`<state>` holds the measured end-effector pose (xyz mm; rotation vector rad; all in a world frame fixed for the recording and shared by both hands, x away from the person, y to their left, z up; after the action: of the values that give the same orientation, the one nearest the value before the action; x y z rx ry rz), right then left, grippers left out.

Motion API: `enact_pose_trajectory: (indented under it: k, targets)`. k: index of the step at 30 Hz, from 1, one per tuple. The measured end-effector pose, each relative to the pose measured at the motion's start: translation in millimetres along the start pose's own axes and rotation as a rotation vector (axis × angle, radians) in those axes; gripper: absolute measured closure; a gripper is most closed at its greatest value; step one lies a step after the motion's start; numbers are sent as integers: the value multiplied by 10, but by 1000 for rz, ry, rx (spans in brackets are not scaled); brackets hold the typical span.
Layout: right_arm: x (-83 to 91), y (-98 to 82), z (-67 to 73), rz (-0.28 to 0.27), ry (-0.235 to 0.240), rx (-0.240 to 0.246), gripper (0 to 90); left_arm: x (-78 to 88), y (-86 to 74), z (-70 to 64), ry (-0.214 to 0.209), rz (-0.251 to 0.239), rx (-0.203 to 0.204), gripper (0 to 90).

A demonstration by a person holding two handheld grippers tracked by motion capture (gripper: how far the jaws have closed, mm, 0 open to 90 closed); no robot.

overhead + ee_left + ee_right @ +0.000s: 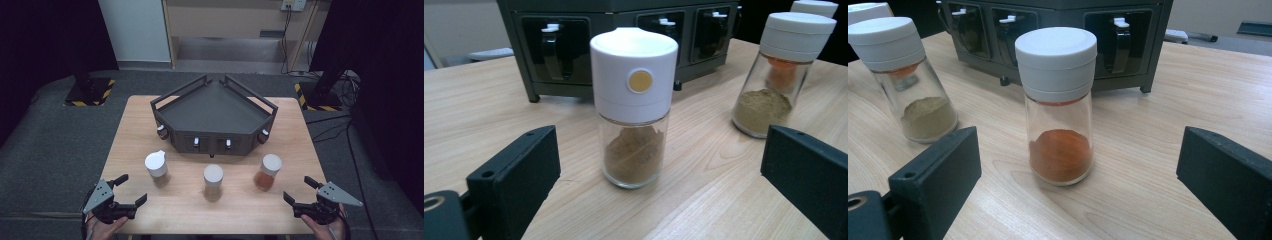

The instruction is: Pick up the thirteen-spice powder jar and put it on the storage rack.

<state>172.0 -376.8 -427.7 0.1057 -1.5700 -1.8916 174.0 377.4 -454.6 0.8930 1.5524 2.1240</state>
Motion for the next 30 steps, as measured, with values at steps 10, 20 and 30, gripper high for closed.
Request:
enact_pose_trajectory:
  k: [10,20,30]
  targets:
    - [0,-1,1,-1,-3,-3,38,7,102,30,13,14,12,15]
    - [-7,0,2,2,-3,1,35,8,236,108,3,29,7,15]
    - [-14,5,-6,7,2,-4,29,-76,391,272,-37,33,23,14]
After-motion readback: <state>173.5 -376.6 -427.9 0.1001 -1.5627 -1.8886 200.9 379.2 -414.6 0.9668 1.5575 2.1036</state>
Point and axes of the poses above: each handheld gripper's, and its own axes: x roughly backward along the jaws, y roughly out of its top, z roughly to its left, the point moved 1 cm from there along -x, roughly forward along the jaws, and after that the axes turned 14 degrees about -x, right-handed, at the moved point
